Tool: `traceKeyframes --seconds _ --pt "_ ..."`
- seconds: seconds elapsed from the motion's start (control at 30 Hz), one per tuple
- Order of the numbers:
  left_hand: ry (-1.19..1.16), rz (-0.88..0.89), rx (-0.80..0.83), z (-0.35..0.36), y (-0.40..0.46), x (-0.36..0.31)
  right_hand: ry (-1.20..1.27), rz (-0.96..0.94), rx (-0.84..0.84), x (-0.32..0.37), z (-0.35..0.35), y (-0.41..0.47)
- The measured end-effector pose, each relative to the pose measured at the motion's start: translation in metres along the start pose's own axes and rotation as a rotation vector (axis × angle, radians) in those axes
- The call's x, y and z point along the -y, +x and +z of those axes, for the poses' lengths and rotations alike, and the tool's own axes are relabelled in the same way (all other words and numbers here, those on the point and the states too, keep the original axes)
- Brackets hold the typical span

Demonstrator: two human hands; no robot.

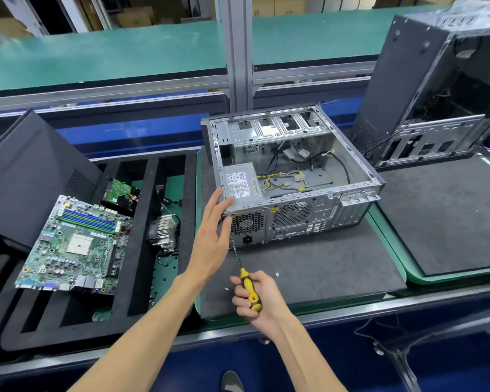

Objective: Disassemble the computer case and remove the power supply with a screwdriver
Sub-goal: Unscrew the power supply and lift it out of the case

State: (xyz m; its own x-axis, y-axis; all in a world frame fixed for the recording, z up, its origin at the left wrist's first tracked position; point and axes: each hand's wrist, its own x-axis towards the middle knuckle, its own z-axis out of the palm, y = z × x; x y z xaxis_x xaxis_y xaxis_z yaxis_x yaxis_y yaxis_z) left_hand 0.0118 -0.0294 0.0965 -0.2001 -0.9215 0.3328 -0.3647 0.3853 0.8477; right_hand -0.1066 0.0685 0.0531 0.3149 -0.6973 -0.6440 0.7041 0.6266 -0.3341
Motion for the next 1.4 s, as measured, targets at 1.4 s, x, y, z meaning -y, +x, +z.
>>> traceKeyframes --seconds 1.4 --pt "0.048 0.021 0.017 -0.002 0.001 0.002 0.247 -0.002 0.060 -0.019 -0.004 -0.007"
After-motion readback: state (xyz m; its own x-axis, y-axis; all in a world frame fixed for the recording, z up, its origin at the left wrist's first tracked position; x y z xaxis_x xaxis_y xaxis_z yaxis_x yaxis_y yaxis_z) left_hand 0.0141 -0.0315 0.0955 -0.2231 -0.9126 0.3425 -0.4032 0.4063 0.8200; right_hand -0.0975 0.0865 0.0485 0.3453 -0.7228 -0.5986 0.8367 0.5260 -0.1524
